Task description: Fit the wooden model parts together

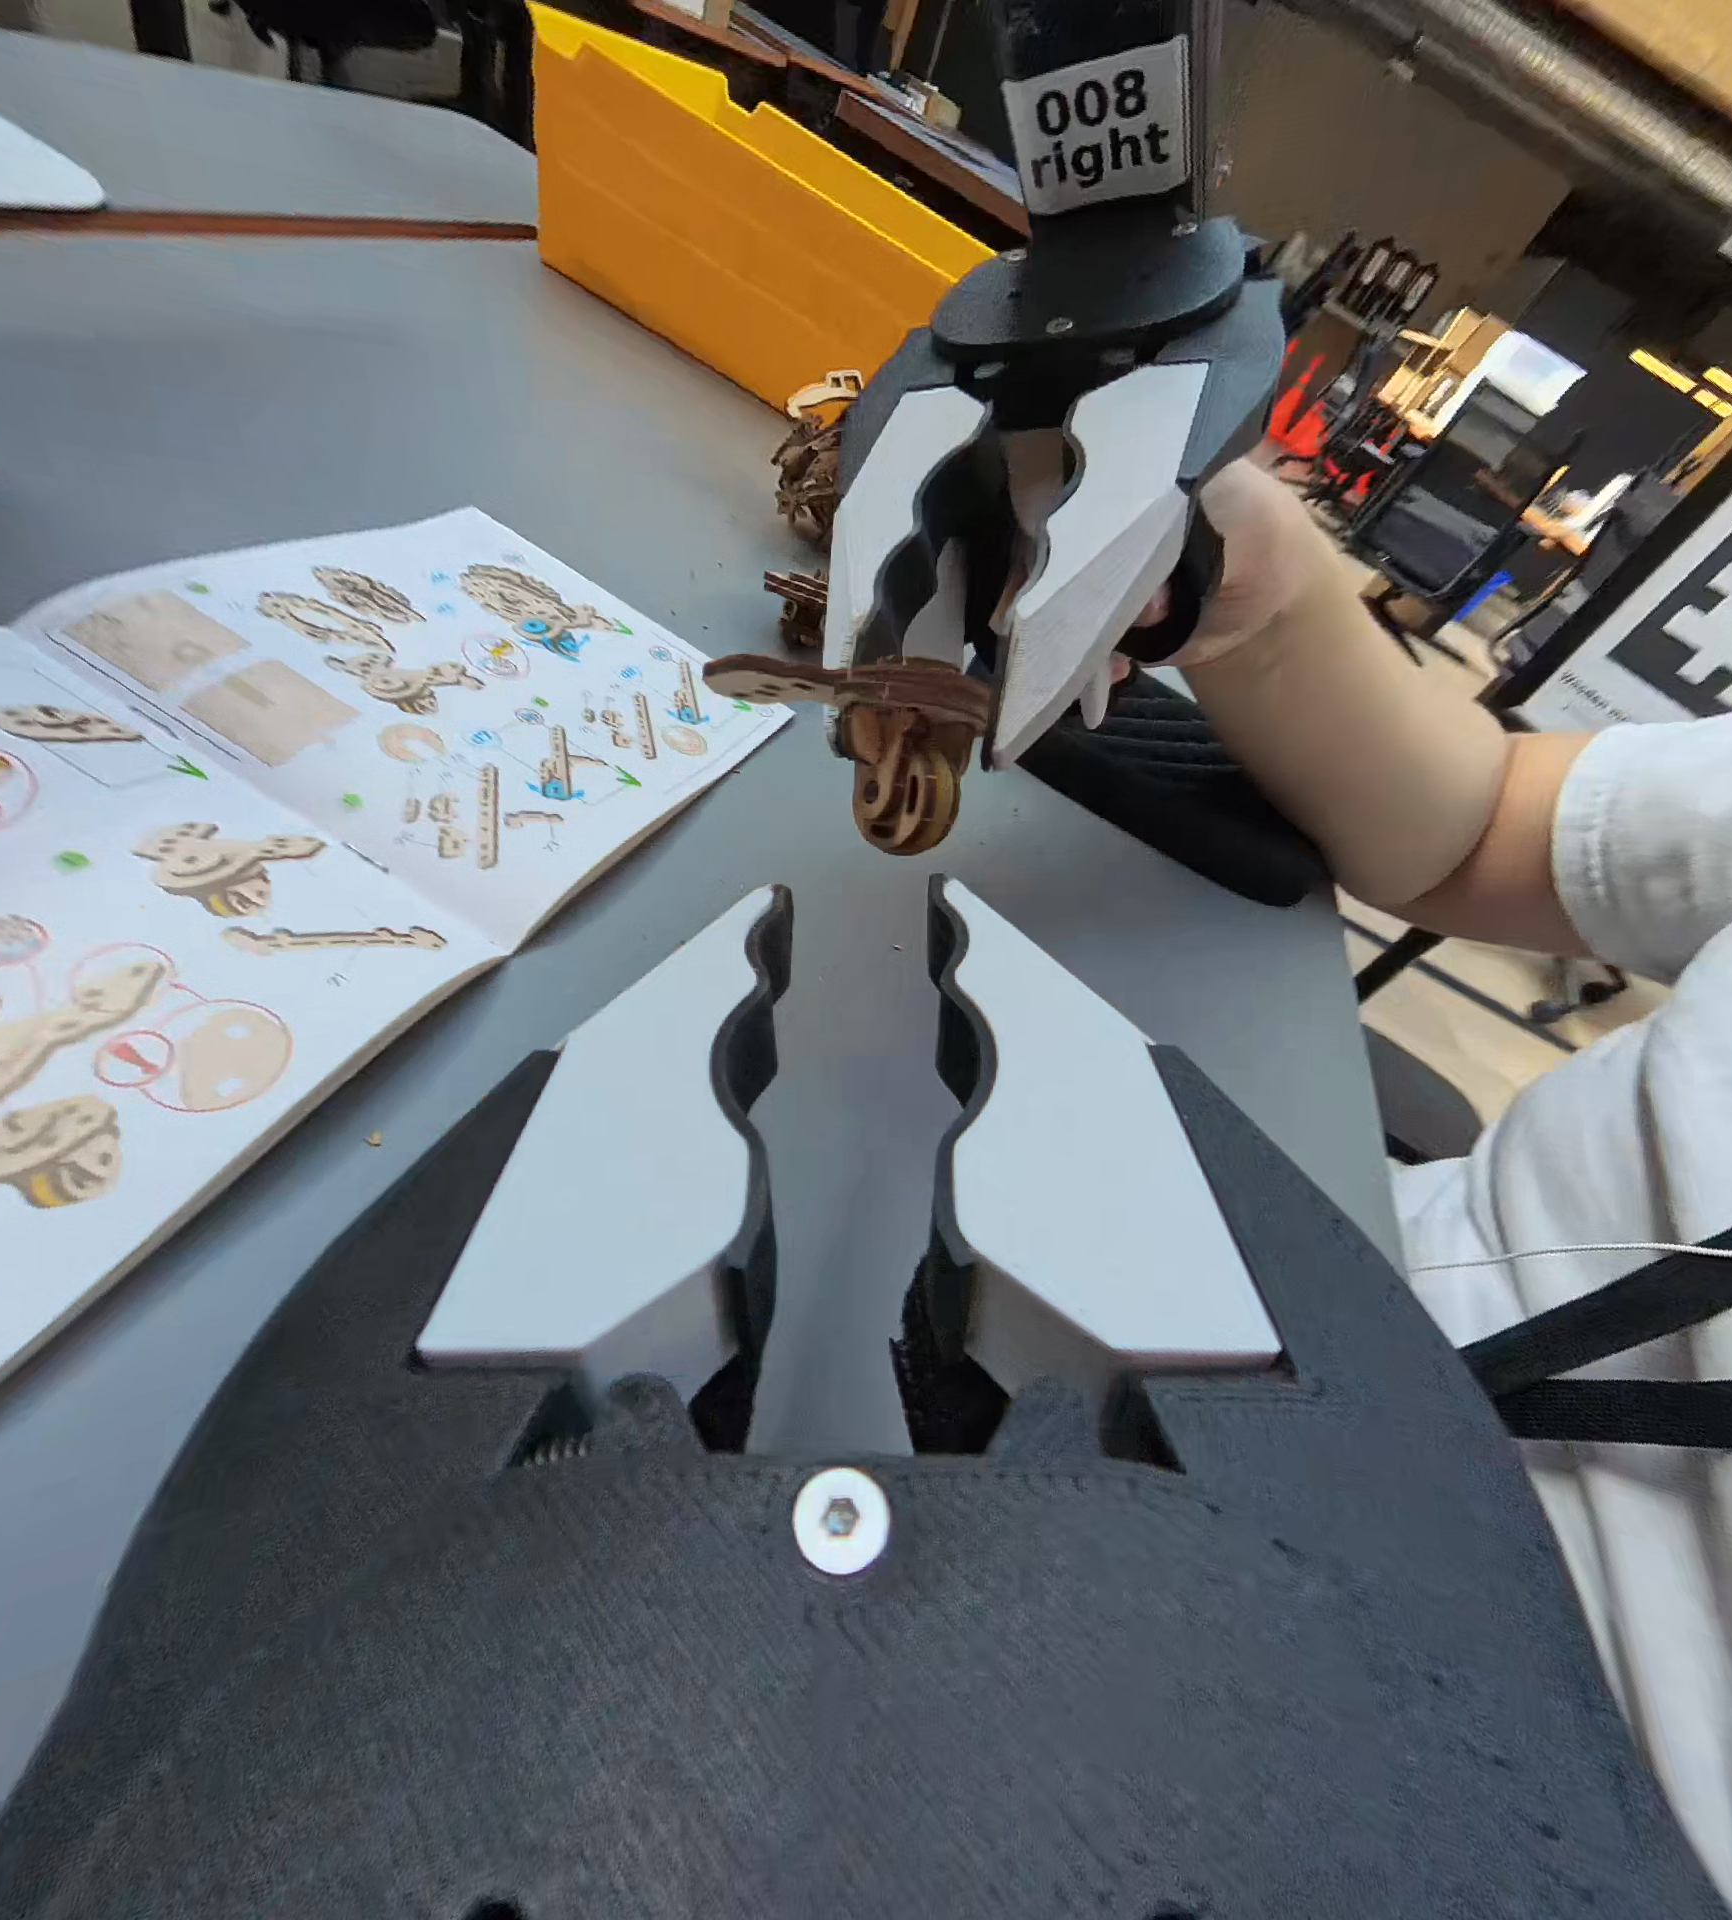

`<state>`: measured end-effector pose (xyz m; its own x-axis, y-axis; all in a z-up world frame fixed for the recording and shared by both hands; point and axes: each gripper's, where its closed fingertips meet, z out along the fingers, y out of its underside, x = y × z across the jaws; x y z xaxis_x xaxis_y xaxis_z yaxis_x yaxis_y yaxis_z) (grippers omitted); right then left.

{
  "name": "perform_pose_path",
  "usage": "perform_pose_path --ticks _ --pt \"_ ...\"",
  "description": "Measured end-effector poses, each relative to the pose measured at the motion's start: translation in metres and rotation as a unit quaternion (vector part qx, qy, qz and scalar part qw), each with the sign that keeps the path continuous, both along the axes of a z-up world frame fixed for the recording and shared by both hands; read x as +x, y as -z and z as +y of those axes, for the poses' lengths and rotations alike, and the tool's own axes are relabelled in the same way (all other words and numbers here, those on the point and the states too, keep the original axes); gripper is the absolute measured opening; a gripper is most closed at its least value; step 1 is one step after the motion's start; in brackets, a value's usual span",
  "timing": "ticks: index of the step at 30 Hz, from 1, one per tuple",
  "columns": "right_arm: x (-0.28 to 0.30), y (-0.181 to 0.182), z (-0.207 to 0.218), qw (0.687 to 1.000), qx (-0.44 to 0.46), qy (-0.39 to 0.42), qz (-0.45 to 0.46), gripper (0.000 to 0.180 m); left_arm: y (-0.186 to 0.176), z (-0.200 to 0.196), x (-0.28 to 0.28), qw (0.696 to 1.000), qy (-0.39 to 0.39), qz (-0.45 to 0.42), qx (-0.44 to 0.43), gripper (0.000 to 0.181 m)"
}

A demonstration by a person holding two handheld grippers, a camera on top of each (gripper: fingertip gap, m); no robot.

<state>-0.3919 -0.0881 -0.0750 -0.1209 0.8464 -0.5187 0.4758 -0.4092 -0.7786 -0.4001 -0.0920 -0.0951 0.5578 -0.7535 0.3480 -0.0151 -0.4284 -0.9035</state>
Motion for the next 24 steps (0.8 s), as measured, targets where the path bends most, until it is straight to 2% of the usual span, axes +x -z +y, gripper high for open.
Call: perform_pose_path --ticks 3,6,9,11,16,21,24 --pt "0.001 0.002 0.003 1.000 -0.006 0.007 -0.005 0.027 -0.008 0.001 -0.005 0.993 -0.033 0.071 0.092 0.027" --pt "-0.002 0.004 0.000 1.000 -0.017 0.010 -0.009 0.026 -0.005 0.002 -0.005 0.982 -0.058 0.129 0.128 0.037" --pt "-0.007 0.009 -0.008 0.999 -0.032 0.007 -0.016 0.027 0.006 0.001 0.000 0.977 -0.052 0.165 0.123 0.035" --pt "-0.009 0.012 -0.013 0.999 -0.036 0.004 -0.022 0.027 0.010 -0.001 0.003 0.976 -0.044 0.174 0.120 0.024" --pt "-0.014 0.020 -0.016 0.998 -0.049 0.006 -0.028 0.027 0.019 -0.004 -0.001 0.969 -0.032 0.216 0.117 0.014" --pt "-0.018 0.022 -0.019 0.997 -0.073 -0.016 -0.009 0.031 0.018 -0.011 -0.005 0.977 -0.022 0.192 0.091 0.014" --pt "-0.019 0.024 -0.014 0.999 -0.036 -0.016 -0.002 0.036 0.021 -0.016 -0.010 0.980 -0.021 0.184 0.076 0.014"
